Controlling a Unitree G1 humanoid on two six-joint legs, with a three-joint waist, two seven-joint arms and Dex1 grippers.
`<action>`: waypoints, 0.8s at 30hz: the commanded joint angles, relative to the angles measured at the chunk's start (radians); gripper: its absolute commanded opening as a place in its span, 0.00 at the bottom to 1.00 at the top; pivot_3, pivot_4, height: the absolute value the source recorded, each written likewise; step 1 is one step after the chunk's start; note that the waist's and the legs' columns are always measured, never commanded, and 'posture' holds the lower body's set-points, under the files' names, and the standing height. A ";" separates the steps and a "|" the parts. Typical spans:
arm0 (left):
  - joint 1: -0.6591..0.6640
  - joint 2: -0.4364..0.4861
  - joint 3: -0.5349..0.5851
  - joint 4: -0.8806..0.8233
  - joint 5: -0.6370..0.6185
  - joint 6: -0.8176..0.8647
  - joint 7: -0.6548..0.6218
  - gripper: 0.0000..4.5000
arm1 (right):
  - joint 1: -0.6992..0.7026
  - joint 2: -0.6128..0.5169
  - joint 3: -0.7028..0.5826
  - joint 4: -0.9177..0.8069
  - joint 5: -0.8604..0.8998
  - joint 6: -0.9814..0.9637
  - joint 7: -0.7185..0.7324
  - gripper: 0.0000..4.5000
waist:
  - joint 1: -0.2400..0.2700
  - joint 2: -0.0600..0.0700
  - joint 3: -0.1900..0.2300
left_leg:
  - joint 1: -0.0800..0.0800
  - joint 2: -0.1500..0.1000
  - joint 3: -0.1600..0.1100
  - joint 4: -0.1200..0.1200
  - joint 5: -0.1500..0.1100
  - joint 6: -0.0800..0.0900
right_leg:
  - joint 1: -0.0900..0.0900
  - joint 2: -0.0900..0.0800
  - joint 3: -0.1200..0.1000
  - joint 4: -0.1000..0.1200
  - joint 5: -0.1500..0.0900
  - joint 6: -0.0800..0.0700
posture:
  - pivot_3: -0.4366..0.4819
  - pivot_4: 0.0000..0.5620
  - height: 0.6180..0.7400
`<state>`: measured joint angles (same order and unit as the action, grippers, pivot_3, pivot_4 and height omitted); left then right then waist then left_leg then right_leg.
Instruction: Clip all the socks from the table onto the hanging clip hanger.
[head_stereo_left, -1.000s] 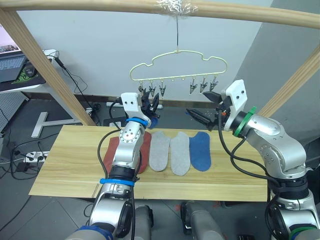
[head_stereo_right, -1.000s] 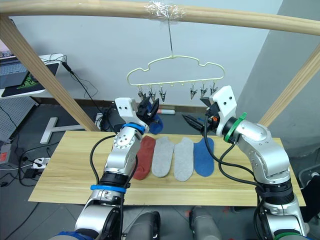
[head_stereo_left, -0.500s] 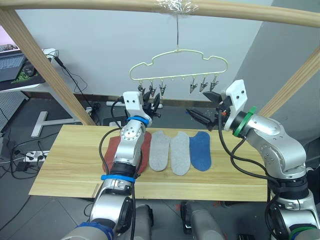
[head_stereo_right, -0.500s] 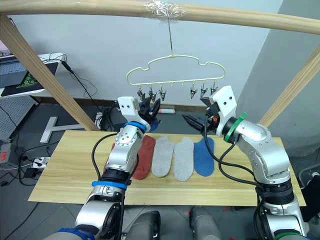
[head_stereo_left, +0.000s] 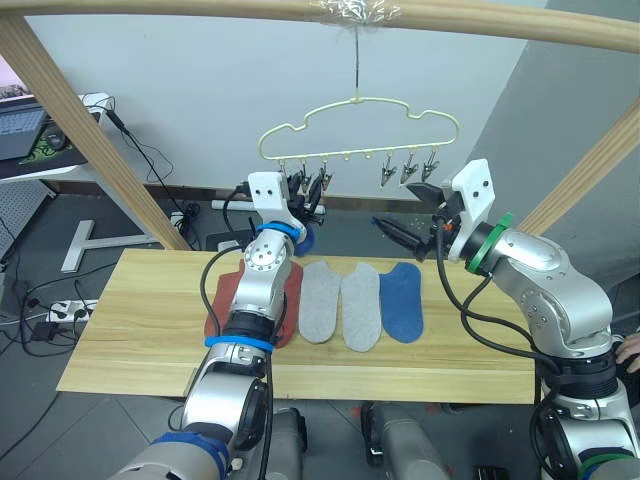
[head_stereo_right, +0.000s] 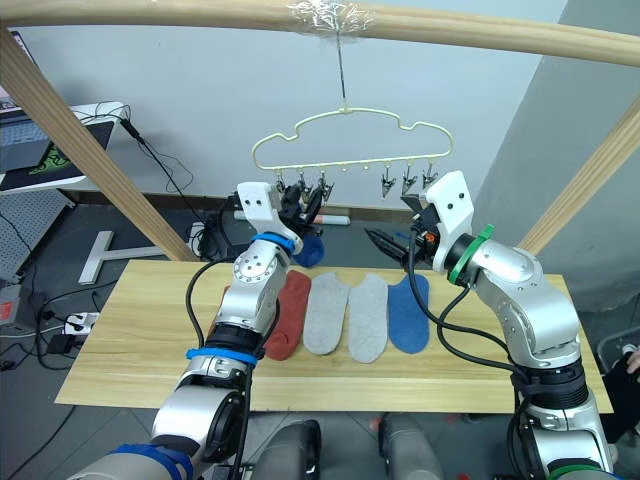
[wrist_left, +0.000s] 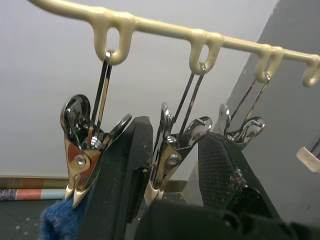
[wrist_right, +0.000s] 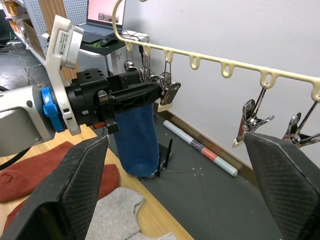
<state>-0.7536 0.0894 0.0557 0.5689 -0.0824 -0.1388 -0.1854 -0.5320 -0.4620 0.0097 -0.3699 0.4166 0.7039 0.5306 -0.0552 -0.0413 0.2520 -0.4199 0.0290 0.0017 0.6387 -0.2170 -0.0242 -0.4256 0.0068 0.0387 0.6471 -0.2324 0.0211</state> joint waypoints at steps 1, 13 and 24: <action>-0.030 0.004 0.000 -0.023 0.009 -0.026 0.007 0.39 | -0.008 -0.005 -0.029 -0.029 0.011 -0.013 -0.001 1.00 | 0.000 0.000 0.000 | 0.000 0.000 0.000 0.000 0.000 0.000 | 0.000 0.000 0.000 0.000 0.000 0.000 | 0.38 0.45 1.00; -0.030 0.003 -0.002 -0.033 0.018 -0.036 0.017 0.39 | -0.012 -0.005 -0.027 -0.030 0.014 -0.009 -0.001 1.00 | 0.000 0.000 0.000 | 0.000 0.000 0.000 0.000 0.000 0.000 | 0.000 0.000 0.000 0.000 0.000 0.000 | 0.38 0.45 1.00; -0.030 0.009 -0.012 -0.039 0.038 -0.061 0.022 0.39 | -0.010 -0.002 -0.025 -0.033 0.017 -0.007 -0.001 1.00 | 0.001 0.000 0.000 | 0.000 0.000 0.000 0.000 0.000 0.000 | 0.000 0.000 0.000 0.000 0.000 0.000 | 0.38 0.45 1.00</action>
<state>-0.7631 0.0942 0.0485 0.5647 -0.0540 -0.1755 -0.1651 -0.5320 -0.4618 0.0097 -0.3699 0.4186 0.7053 0.5300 -0.0546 -0.0412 0.2521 -0.4198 0.0290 0.0016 0.6388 -0.2170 -0.0242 -0.4255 0.0068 0.0387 0.6474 -0.2321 0.0214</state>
